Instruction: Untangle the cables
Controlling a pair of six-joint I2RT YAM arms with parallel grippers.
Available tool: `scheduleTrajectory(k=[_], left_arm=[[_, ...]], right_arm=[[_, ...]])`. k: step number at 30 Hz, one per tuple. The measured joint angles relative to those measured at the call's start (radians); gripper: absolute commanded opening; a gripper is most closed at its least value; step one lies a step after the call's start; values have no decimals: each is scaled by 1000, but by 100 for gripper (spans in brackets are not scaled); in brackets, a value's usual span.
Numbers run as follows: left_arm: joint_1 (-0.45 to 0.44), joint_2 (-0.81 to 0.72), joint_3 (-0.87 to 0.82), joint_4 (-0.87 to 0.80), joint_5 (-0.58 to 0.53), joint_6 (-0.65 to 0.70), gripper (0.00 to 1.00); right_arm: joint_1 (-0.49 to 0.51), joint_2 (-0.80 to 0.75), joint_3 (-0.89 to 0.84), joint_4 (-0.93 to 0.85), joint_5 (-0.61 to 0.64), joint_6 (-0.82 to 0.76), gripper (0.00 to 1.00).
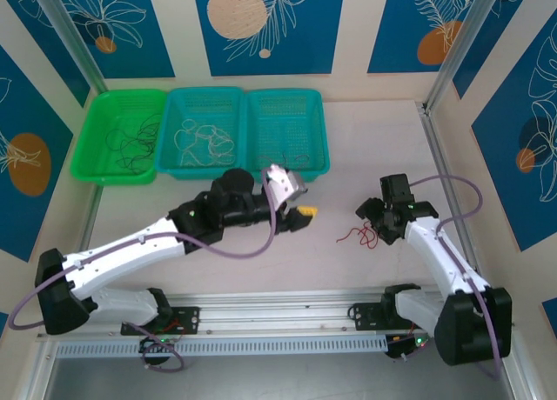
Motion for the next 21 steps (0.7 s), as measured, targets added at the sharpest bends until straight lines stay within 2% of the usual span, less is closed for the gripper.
scheduleTrajectory(k=[6,10,14,18,21], left_arm=[[-56,-129,-145,14,29,134,63],[-62,-203,-173,-14,51,220,67],[-65,-253,-196,-53,56,289,70],[-67,-266,-219,-79,63,324,73],[-69,-266,-225,-92,74,340,74]], right_arm=[[-89,97,-77,48,-57,26,69],[-113,136,-108,88,-83,29,61],[-128,138,-125,100,-97,23,45],[-135,132,-131,109,-113,8,16],[-134,98,-132,126,-139,-1,5]])
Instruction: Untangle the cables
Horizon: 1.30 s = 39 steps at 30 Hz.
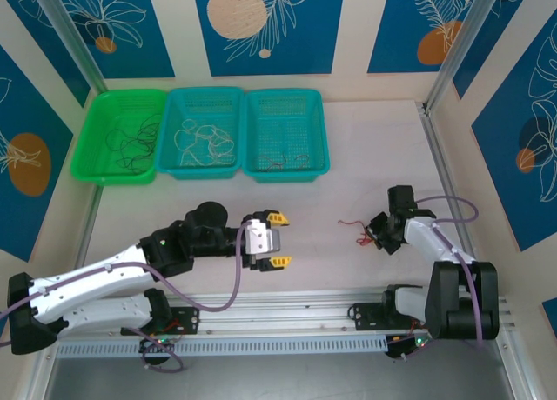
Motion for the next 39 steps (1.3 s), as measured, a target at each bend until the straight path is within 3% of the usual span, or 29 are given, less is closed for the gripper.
scheduleTrajectory(k=[3,10,18,24,31,33,35,36,39], left_arm=[[-2,0,0,0,3,10,75],[-3,0,0,0,2,25,75],[-8,-27,-13,0,-93,5,77],[-9,-109,-59,3,-229,-39,81],[-9,-217,-97,-13,-470,-139,87],[-9,-260,-120,-27,-538,-172,90],[-9,-304,-145,-51,-603,-209,92],[-9,-322,-154,-64,-631,-224,93],[-9,-370,-172,-112,-710,-272,94]], right_arm=[[0,-74,1,0,-13,-7,0],[18,-248,63,-29,-81,-15,0],[216,-257,257,-29,-112,10,0],[428,-74,492,-14,-54,-11,0],[513,260,763,28,16,-99,4],[514,372,850,23,30,-121,13],[514,499,959,12,38,-146,34],[514,549,1009,-1,39,-160,39],[511,694,1168,-43,35,-183,44]])
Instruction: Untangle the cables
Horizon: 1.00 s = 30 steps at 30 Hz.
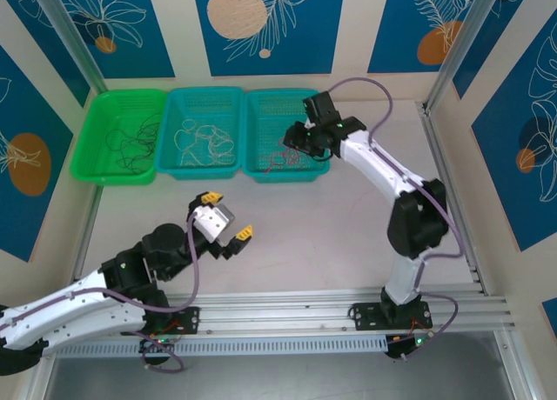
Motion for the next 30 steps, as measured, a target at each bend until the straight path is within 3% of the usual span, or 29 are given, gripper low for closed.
scheduleTrajectory(k=[3,7,14,18,21,24,30], left_arm=[[0,-44,-20,-43,-61,-35,94],[0,-117,-75,-63,-133,-56,94],[6,-170,-172,-69,-297,-45,97],[30,-201,-223,-72,-388,-40,99],[82,-232,-264,-73,-428,-37,99],[159,-251,-294,-72,-439,-33,99],[329,-201,-345,-19,-404,-31,99]], right_arm=[[-3,37,48,-28,0,-14,46],[-5,-37,-7,-22,3,-46,46],[-5,-495,-481,157,58,-164,48],[-6,-752,-757,288,144,-251,54],[-15,-911,-962,386,217,-334,58],[-42,-1024,-1143,481,300,-422,68],[-213,-1073,-1333,617,374,-488,73]])
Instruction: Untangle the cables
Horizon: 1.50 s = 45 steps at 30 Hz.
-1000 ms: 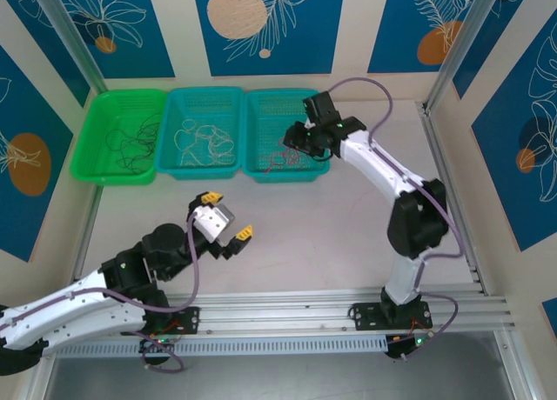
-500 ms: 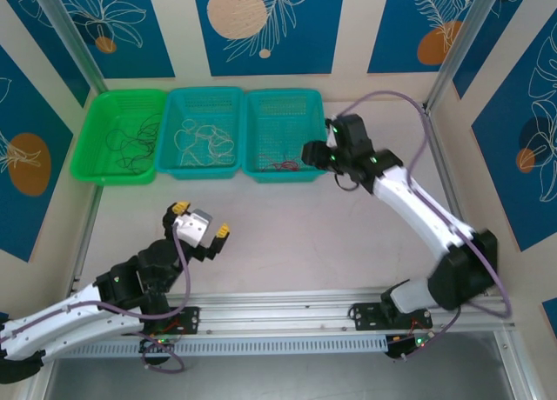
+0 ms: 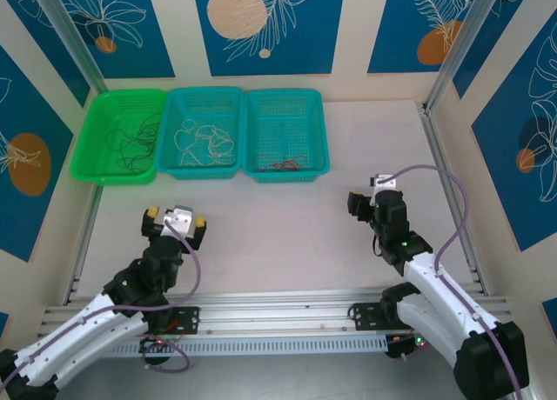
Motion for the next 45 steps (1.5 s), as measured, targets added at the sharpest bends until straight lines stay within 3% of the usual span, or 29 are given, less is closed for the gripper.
scheduleTrajectory(k=[2,5,11,13,17,21,26,38,45], left_arm=[[51,62,-14,51,18,1,99],[121,172,-40,143,45,4,100],[224,399,-54,304,124,5,100],[255,443,-55,352,148,5,100],[347,503,-60,449,206,3,100],[442,574,-63,538,268,-2,100],[525,713,-61,658,359,0,100],[721,1148,73,1017,663,-34,100],[726,1173,67,1050,754,-38,100]], right_arm=[[-75,40,-34,74,-8,-2,81],[-130,165,-52,169,-18,3,83],[-146,405,-52,396,-68,-5,86],[-150,460,-43,466,-80,-15,94],[-162,554,-3,566,-96,-56,100],[-235,689,-23,784,-196,-68,99],[-269,723,-18,795,-294,-76,99],[-227,723,2,798,-280,-91,99],[-227,723,2,798,-280,-91,99]])
